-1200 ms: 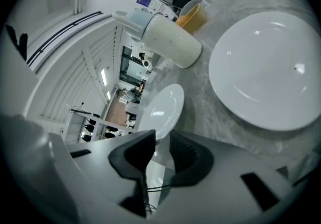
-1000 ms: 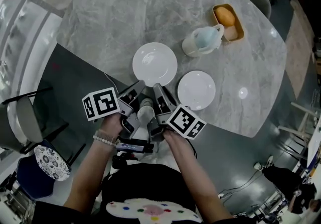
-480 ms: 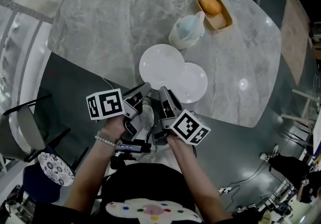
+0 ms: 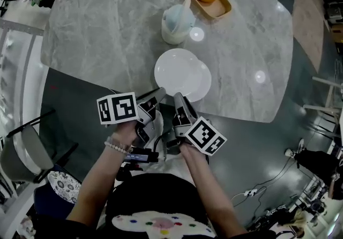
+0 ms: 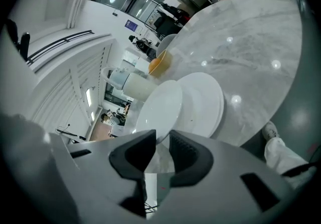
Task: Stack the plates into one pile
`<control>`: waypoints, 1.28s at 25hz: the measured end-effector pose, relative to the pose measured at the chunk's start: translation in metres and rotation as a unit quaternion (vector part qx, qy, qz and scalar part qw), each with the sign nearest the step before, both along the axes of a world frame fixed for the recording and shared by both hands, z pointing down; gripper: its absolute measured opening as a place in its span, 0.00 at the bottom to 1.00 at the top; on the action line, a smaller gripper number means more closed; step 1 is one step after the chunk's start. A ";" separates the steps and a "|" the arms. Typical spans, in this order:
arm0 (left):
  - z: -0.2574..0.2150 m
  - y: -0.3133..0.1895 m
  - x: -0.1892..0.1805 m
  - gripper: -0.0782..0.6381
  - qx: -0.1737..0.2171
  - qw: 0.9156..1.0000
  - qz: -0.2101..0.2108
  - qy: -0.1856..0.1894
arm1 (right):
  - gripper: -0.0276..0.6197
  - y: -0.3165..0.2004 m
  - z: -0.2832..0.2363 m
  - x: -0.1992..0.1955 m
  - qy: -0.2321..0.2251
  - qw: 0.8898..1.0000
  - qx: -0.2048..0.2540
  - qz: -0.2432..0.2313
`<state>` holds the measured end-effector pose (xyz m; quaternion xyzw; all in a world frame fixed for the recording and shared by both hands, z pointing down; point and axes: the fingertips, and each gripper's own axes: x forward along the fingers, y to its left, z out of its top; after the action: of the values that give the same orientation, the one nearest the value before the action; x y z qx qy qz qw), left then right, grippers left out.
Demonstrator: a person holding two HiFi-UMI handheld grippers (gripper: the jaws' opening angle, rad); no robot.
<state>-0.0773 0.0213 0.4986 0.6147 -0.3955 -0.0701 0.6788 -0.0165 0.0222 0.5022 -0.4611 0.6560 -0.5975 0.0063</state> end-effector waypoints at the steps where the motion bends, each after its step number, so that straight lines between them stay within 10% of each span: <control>1: 0.001 0.000 0.004 0.15 -0.002 1.000 0.004 -0.001 | 0.18 0.000 0.001 0.004 0.000 1.000 -0.002 0.004; 15: 0.007 -0.004 0.035 0.15 -0.015 0.999 0.045 -0.002 | 0.20 0.004 0.010 0.033 -0.011 0.999 -0.036 0.027; 32: 0.018 0.002 0.035 0.18 -0.021 0.992 0.109 -0.062 | 0.30 0.041 -0.005 0.031 -0.061 0.995 -0.031 -0.072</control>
<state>-0.0422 0.0234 0.5169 0.6430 -0.3686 0.0506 0.6694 0.0142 0.0633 0.4971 -0.3752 0.6673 -0.6433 -0.0107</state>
